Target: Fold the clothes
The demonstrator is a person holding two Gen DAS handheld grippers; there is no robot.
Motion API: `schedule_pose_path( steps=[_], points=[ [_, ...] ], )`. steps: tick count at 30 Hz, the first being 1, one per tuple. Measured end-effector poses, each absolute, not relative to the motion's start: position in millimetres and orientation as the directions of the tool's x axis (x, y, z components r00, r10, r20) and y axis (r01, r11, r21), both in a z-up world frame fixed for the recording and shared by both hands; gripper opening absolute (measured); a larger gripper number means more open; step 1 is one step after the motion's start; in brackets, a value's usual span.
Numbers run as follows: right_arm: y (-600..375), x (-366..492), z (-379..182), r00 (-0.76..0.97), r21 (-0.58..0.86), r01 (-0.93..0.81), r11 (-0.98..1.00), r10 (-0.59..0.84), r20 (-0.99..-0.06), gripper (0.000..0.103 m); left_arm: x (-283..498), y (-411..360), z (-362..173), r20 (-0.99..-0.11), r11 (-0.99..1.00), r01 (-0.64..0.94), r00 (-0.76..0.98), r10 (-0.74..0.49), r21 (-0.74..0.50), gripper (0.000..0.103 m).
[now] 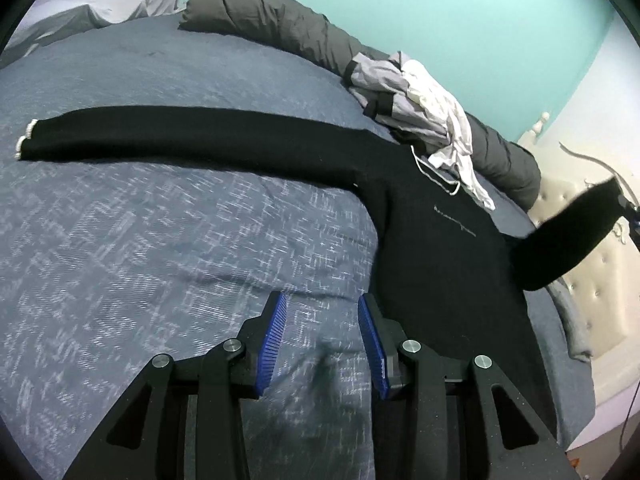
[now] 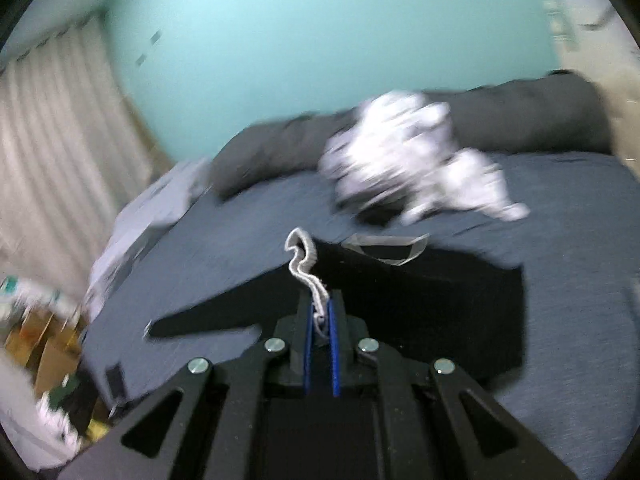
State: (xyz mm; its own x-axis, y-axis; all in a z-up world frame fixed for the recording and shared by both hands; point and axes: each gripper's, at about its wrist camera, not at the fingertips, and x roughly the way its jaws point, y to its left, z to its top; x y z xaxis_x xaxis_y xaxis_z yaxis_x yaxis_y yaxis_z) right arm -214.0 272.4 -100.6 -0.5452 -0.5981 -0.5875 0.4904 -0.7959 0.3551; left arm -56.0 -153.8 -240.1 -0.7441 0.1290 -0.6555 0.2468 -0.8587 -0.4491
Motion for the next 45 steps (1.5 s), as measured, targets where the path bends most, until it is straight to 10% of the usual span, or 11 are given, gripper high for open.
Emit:
schedule_pose_path(
  steps=[20,26,45],
  points=[
    [137,-156,-280,-0.159,0.449,0.533,-0.718,-0.605,-0.78,0.017,-44,-149,-234,-0.646,-0.863,0.187,-0.739,0.192,-0.47,0.041],
    [177,-162,-247,-0.251,0.405,0.551,-0.73,-0.607,-0.754,0.04,-53,-135,-231,-0.646,-0.876,0.135,-0.727,0.23,-0.464,0.041],
    [389,-243,-283,-0.475,0.074,0.141,-0.987,-0.133,-0.87,0.042,-127,-32,-251,-0.713,-0.893,-0.084,-0.571,0.406,-0.441,0.041]
  ],
)
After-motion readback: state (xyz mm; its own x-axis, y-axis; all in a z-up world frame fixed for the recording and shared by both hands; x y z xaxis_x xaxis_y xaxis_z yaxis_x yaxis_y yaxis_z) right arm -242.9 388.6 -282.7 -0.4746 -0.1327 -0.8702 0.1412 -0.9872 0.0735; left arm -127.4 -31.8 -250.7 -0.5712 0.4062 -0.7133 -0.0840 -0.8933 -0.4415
